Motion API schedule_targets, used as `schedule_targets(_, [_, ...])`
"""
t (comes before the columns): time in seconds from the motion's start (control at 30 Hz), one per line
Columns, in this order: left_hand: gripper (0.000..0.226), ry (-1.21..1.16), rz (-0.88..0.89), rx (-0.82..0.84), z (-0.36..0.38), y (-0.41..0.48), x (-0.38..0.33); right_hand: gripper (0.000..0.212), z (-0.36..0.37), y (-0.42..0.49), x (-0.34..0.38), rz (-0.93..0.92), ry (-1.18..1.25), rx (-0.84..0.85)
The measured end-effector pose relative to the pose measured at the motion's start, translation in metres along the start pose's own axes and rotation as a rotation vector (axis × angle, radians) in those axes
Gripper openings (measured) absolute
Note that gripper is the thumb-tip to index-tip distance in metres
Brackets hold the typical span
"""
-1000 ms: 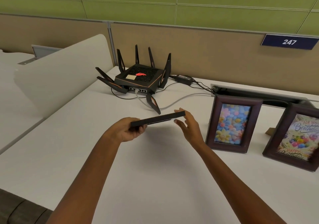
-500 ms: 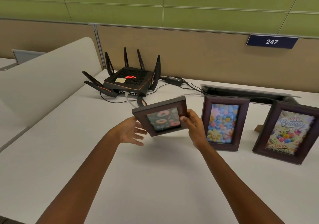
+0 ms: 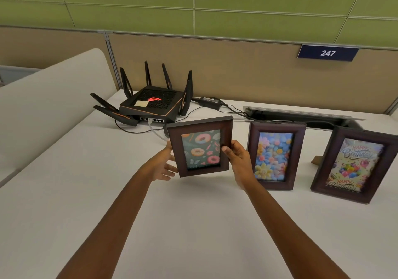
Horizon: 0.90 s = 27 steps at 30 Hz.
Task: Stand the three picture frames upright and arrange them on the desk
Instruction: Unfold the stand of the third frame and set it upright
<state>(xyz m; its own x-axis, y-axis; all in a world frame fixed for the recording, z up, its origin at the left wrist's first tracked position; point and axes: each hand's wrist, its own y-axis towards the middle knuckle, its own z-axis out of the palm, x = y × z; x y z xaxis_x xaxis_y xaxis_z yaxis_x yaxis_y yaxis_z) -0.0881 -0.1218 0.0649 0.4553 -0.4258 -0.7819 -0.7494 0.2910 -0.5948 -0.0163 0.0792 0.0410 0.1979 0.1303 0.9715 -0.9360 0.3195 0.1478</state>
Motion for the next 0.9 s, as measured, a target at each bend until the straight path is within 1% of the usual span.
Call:
schedule_targets(0.2, [0.070, -0.009, 0.041, -0.014, 0.003, 0.017, 0.001, 0.015, -0.004, 0.003, -0.006, 0.034, 0.008, 0.002])
schedule_targets(0.27, [0.072, -0.032, 0.054, -0.014, 0.003, 0.021, 0.000, 0.013, -0.005, 0.003, -0.008, 0.044, 0.005, 0.000])
schedule_targets(0.37, [0.073, -0.154, 0.132, -0.028, 0.007, 0.026, -0.001, 0.018, -0.005, 0.002, -0.009, 0.067, 0.011, -0.011])
schedule_targets(0.47, [0.064, -0.291, 0.242, -0.041, 0.011, 0.027, -0.001, 0.013, -0.004, 0.003, -0.013, 0.112, 0.049, -0.006])
schedule_targets(0.53, [0.067, -0.358, 0.283, -0.034, 0.012, 0.027, -0.001, 0.015, -0.003, 0.002, -0.016, 0.129, 0.050, 0.007])
schedule_targets(0.63, [0.071, -0.403, 0.313, -0.038, 0.016, 0.031, 0.001, 0.024, -0.004, 0.001, -0.020, 0.153, 0.038, 0.002])
schedule_targets(0.73, [0.078, -0.452, 0.330, -0.015, 0.020, 0.034, 0.004, 0.015, -0.006, 0.000, -0.021, 0.181, 0.028, -0.017])
schedule_targets(0.8, [0.078, -0.519, 0.350, 0.020, 0.025, 0.036, 0.006, 0.018, -0.007, -0.001, -0.022, 0.182, 0.014, -0.027])
schedule_targets(0.9, [0.073, -0.611, 0.342, -0.004, 0.033, 0.039, 0.006, 0.020, -0.006, -0.002, -0.022, 0.177, -0.012, -0.035])
